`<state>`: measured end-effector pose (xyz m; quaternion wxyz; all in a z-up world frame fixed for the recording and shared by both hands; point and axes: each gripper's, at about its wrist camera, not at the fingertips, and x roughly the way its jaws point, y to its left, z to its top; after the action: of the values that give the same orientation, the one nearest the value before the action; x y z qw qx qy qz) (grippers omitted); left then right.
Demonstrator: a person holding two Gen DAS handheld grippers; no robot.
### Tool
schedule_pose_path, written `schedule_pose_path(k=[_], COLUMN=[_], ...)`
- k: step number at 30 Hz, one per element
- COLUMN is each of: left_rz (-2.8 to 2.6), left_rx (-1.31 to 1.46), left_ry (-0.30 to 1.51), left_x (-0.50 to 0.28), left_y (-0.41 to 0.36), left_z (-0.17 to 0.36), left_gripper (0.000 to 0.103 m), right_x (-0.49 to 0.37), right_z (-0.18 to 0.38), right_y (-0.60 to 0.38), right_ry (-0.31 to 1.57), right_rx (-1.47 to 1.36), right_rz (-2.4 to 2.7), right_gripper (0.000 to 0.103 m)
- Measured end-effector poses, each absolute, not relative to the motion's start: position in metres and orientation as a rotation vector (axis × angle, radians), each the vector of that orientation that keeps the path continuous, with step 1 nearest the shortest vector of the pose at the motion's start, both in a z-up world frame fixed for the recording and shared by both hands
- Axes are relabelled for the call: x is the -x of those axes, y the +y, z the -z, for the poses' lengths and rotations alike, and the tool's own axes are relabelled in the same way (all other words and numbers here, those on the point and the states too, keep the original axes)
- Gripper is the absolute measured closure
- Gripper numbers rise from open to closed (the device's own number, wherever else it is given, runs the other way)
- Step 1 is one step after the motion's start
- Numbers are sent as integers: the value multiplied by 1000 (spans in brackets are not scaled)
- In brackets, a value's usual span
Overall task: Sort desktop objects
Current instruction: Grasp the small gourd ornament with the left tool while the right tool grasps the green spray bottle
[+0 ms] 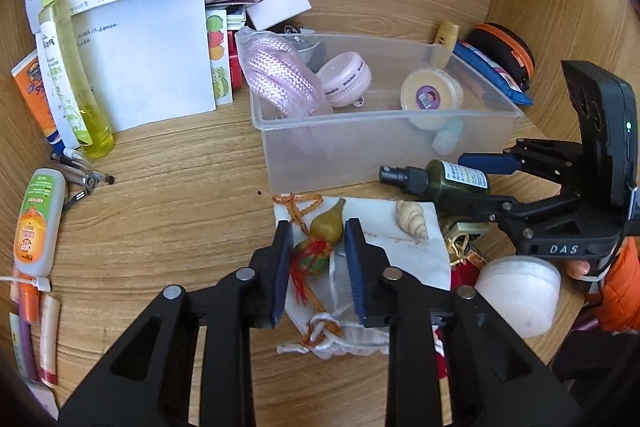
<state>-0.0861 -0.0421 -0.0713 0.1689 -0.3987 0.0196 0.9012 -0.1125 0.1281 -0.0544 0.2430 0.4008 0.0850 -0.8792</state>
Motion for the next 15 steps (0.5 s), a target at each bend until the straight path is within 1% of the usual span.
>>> schedule_pose_path(k=[3,7,10,12,13,14,15], left_rz=[-2576,-2602,-2618,-2627,-2634,-2635,-2638], left_rx=[1133,1129,1130,1122,1110,1101,1091], left_ry=[68,50,27,17,11,6,1], left_x=[79,72,69,67,65,64,62], left_y=[-42,-44,-46,-47,-47,-47,-47], left_z=[73,74,72,69,66,64,61], left_gripper=[82,83,83,83,83,83,83], right_x=[109,101,100,99,98,96,95], right_z=[55,53,50,45,44,40,39], right_y=[125,122,123,127,128,130,131], right_ry=[261,281,253,224,218,212,204], right_rx=[-1075,-1050,-1042,-1033,-1030,-1021,-1027], right_rz=[2406,2402,2388,2391,2394,2403,2393], right_gripper=[56,62,66,71,81,94,96])
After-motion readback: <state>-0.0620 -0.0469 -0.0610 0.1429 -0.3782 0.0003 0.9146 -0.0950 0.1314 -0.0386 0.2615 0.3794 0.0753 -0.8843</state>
